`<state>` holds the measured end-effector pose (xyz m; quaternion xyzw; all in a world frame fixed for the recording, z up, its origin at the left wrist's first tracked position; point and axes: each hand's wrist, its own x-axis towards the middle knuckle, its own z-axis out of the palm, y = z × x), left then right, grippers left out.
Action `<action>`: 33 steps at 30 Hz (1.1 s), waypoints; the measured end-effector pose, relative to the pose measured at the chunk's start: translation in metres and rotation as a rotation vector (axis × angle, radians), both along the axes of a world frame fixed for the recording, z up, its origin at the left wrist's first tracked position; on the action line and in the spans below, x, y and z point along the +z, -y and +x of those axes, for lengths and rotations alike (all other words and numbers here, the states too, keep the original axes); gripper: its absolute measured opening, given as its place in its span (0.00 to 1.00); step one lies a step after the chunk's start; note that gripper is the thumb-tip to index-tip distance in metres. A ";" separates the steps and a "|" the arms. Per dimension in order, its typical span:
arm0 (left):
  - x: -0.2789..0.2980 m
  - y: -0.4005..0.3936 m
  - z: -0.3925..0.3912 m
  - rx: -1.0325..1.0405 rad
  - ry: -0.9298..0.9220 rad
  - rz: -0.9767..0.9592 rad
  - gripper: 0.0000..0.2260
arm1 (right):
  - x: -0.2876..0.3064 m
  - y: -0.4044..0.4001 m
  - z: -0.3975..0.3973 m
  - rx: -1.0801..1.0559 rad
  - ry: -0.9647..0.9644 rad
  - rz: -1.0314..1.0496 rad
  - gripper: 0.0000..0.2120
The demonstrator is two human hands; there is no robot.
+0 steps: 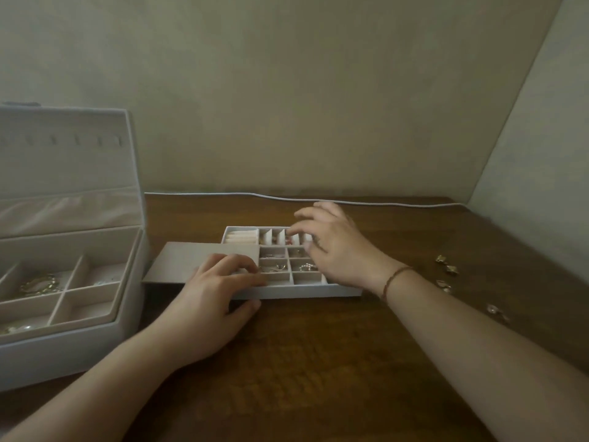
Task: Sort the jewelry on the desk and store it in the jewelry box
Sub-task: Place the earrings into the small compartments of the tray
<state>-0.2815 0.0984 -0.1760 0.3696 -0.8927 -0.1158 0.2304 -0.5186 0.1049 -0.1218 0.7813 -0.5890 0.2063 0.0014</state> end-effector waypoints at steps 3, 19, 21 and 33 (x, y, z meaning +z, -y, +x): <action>-0.001 0.000 0.001 -0.007 -0.006 -0.016 0.14 | 0.012 -0.028 -0.047 -0.062 0.051 -0.057 0.16; -0.004 0.000 -0.002 0.030 -0.097 -0.001 0.13 | 0.002 -0.076 -0.147 -0.629 -0.021 0.461 0.05; -0.003 -0.001 -0.003 0.027 -0.106 -0.003 0.13 | 0.003 -0.075 -0.139 -0.617 -0.005 0.490 0.03; 0.000 -0.001 -0.001 0.017 -0.131 0.023 0.10 | -0.006 -0.069 -0.106 -0.530 -0.129 0.415 0.10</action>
